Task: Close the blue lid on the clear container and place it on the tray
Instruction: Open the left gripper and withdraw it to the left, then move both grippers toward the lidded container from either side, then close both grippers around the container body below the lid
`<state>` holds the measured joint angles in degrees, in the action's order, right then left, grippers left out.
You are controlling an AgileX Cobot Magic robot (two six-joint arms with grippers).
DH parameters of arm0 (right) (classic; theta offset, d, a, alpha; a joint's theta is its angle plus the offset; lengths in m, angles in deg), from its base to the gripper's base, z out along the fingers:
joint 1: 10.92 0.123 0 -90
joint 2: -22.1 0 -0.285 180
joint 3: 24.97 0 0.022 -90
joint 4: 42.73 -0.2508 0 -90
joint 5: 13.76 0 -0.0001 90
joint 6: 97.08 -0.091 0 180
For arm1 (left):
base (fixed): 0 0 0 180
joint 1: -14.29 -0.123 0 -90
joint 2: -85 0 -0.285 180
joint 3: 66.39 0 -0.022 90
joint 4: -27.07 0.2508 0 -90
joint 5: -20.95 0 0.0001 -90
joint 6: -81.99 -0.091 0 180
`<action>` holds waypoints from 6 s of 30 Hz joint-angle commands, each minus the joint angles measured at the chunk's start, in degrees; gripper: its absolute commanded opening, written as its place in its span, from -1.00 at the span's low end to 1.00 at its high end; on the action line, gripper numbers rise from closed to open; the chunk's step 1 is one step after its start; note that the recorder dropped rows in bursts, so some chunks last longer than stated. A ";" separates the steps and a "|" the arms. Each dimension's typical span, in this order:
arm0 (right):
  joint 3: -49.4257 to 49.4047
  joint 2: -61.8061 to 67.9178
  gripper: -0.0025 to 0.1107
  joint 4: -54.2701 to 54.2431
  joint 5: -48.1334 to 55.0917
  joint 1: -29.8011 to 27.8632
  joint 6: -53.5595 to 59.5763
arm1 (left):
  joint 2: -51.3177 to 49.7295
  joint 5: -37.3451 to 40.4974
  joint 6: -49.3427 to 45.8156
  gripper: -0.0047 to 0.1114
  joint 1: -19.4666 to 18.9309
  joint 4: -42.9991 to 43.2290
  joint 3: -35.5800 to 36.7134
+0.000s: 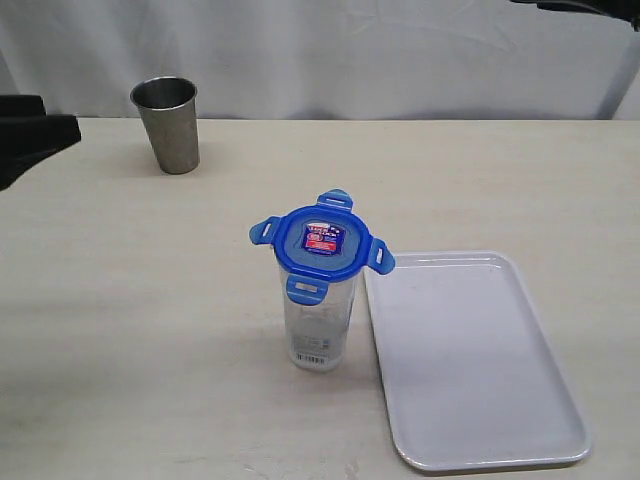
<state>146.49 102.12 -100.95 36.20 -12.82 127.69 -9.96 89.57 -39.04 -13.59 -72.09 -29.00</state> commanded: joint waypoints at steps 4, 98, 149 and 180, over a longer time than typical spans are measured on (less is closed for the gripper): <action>0.36 0.97 -0.17 0.40 -4.89 0.07 1.08 | 0.34 1.35 -1.76 0.38 4.34 -0.79 -2.54; -33.18 19.99 -0.88 -21.74 -0.21 -4.03 20.28 | -37.46 1.35 -1.63 0.89 35.24 30.90 -29.50; -30.77 30.27 -0.88 -41.72 -4.50 12.07 31.01 | -39.28 1.15 -1.63 0.89 38.61 22.98 -30.21; -28.69 30.27 -0.88 -41.72 -4.49 12.07 31.40 | -39.28 0.34 -1.63 0.89 38.50 21.13 -30.21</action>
<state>117.50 132.43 -142.59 31.30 -0.83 158.31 -49.21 90.07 -39.04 24.89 -52.16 -58.93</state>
